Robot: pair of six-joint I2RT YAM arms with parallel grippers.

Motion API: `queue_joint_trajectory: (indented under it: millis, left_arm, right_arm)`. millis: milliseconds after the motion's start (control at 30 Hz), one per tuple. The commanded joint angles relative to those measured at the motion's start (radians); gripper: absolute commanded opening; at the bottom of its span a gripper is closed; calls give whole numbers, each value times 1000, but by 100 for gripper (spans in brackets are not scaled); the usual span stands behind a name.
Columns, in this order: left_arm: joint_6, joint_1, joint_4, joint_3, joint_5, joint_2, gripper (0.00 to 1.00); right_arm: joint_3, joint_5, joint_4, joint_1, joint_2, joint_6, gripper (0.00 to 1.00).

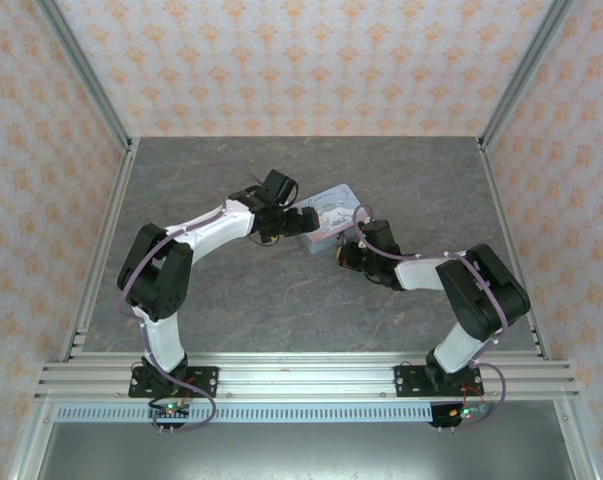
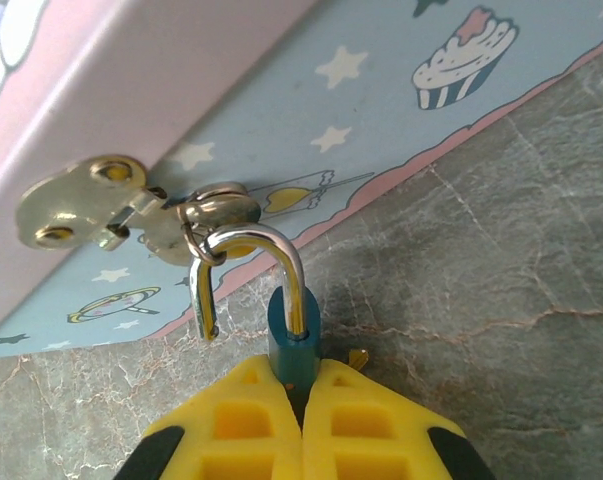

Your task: Unlock a padlock with a key

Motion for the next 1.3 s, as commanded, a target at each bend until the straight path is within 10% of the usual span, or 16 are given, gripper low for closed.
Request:
queue_joint_trajectory:
  millis: [0, 1267]
  left_arm:
    - [36, -14, -42, 34, -68, 26, 100]
    - [29, -41, -19, -50, -75, 86, 100]
  right_arm:
    - [-25, 10, 7, -8, -18, 24, 0]
    - [-74, -29, 265, -85, 65, 282, 0]
